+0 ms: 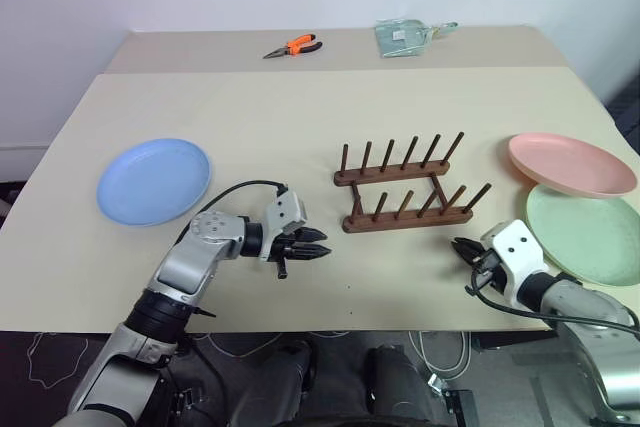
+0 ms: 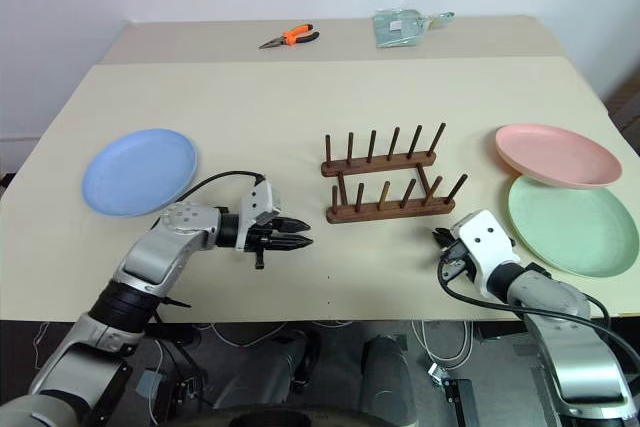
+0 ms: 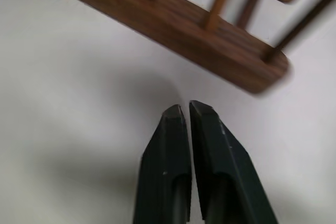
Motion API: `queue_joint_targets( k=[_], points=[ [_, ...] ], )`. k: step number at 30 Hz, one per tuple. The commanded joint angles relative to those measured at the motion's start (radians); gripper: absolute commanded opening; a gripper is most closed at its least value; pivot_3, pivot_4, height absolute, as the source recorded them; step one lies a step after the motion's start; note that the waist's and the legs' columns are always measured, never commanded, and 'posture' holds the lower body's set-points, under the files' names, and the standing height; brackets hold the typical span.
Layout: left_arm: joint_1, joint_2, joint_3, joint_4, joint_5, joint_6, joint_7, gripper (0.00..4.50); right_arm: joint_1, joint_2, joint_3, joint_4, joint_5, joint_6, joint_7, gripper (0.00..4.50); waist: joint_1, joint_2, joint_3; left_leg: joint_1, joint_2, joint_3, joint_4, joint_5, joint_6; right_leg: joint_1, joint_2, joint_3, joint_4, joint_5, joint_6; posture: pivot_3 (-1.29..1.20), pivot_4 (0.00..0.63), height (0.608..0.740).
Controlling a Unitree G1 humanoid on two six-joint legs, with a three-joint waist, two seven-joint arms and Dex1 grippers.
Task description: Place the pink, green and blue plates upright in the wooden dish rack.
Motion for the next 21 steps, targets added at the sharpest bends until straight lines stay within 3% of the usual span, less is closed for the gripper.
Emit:
queue_joint_targets(
  k=[1,3,9,14,19,21],
  points=[
    [0.006,-0.079,-0.041,-0.025,0.025,0.013,0.101,1.36,-0.074,0.022,0.037,0.050,-0.054,-0.009,-0.056,0.04,-0.004,0.000,0.000,0.000,0.000,0.000,0.000,0.000,0.000,0.000,0.000,0.000,0.000,0.000,0.000,0.00,0.150,0.719],
    [-0.003,-0.131,-0.073,0.026,0.103,-0.057,0.203,1.36,-0.141,0.044,0.082,0.097,-0.098,-0.010,-0.100,0.04,-0.005,-0.001,0.000,0.000,0.000,0.000,0.000,0.000,0.000,0.000,0.000,0.000,0.000,0.000,0.000,0.00,0.150,0.719],
    [-0.088,-0.247,-0.018,0.258,0.219,-0.121,0.494,1.36,-0.308,0.096,0.161,0.247,-0.196,-0.056,-0.185,0.04,-0.007,-0.001,-0.001,0.001,0.000,0.001,0.002,0.000,0.000,0.001,0.000,0.000,0.000,0.001,-0.001,0.00,0.150,0.719],
    [-0.130,-0.262,0.000,0.352,0.230,-0.176,0.567,1.36,-0.418,0.125,0.179,0.365,-0.231,-0.097,-0.228,0.04,-0.007,-0.002,-0.002,0.002,0.001,0.001,0.001,0.001,0.002,0.001,0.001,0.000,0.001,0.001,-0.001,0.00,0.150,0.719],
    [-0.130,-0.253,-0.014,0.344,0.216,-0.206,0.541,1.36,-0.430,0.105,0.163,0.378,-0.218,-0.108,-0.198,0.04,-0.007,-0.002,-0.003,0.002,0.000,0.001,0.001,0.002,0.002,0.001,0.001,0.000,0.001,0.001,0.000,0.00,0.150,0.719],
    [-0.116,-0.248,-0.013,0.310,0.205,-0.209,0.524,1.34,-0.381,0.046,0.124,0.311,-0.206,-0.121,-0.151,0.55,-0.006,-0.002,-0.003,0.002,0.000,0.001,0.001,0.002,0.002,0.001,0.001,0.000,0.001,0.001,0.000,0.00,0.150,0.719]
  ],
)
